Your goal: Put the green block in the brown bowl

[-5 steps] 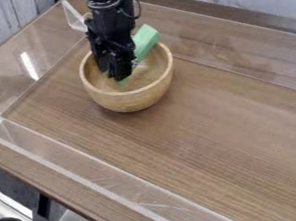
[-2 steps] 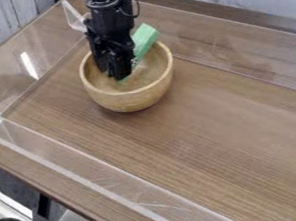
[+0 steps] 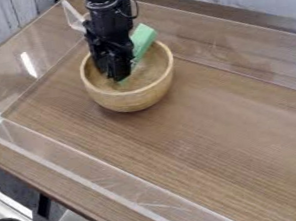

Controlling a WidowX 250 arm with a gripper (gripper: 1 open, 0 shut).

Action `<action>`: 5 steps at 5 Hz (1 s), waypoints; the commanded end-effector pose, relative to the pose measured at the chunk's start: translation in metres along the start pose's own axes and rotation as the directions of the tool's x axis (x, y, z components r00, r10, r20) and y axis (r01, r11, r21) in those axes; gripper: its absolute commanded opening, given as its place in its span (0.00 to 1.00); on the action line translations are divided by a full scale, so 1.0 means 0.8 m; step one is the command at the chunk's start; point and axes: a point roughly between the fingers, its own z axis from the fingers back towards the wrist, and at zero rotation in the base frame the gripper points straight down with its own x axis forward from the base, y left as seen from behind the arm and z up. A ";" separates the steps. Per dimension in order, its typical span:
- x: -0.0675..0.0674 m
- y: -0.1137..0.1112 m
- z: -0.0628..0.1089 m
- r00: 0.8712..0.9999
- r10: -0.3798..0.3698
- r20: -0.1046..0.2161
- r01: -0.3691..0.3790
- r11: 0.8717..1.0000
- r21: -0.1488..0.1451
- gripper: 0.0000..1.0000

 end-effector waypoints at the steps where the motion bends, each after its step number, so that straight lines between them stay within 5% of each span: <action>1: 0.013 0.014 0.024 0.998 0.013 0.059 -0.016 0.999 0.040 0.00; 5: 0.021 0.004 0.018 0.999 -0.004 0.053 0.002 0.999 0.036 0.00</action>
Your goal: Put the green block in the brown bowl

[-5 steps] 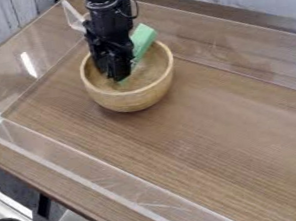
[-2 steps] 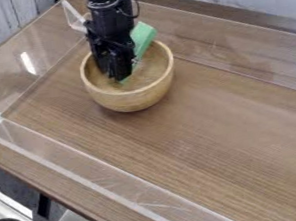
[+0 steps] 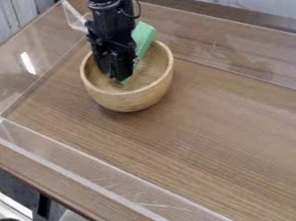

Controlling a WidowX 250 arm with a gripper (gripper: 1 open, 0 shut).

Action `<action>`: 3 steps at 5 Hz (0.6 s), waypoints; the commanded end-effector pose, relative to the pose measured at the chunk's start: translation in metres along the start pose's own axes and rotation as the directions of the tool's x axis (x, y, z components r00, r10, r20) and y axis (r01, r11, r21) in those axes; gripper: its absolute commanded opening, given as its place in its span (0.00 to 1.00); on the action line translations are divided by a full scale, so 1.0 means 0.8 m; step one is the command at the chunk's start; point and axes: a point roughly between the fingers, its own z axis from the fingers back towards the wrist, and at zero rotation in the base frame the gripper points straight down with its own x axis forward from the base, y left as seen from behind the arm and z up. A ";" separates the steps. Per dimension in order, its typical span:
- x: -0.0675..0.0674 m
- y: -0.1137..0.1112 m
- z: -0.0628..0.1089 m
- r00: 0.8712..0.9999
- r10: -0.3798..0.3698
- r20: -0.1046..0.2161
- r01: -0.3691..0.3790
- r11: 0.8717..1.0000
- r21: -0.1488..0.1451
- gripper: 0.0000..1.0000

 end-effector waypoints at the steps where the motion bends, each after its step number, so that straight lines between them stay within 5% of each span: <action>1: 0.015 0.005 0.021 0.999 -0.007 0.052 0.005 0.999 0.035 0.00; 2: 0.016 0.002 0.021 0.998 -0.010 0.054 0.009 0.999 0.032 0.00; 3: 0.017 -0.001 0.028 0.998 -0.014 0.057 0.012 0.999 0.031 1.00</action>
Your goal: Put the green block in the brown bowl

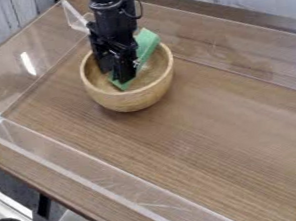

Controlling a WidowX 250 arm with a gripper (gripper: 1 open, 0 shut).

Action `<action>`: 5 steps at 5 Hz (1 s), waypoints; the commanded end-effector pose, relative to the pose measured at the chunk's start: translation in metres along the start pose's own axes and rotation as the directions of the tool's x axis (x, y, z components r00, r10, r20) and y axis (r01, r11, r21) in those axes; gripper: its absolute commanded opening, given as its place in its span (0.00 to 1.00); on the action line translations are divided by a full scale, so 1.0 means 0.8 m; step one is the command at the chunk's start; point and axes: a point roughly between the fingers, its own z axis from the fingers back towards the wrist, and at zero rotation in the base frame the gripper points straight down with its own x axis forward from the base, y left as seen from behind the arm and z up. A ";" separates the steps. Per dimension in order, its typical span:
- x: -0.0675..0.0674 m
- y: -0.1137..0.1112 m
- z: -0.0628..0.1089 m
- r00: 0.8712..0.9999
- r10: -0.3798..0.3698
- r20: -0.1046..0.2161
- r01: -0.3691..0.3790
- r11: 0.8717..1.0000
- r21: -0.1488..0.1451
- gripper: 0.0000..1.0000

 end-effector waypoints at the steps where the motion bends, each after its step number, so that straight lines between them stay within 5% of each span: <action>1: 0.016 0.005 0.037 0.997 -0.007 0.073 0.003 0.999 0.048 1.00; 5: 0.022 0.001 0.051 0.996 -0.005 0.093 0.000 0.999 0.052 1.00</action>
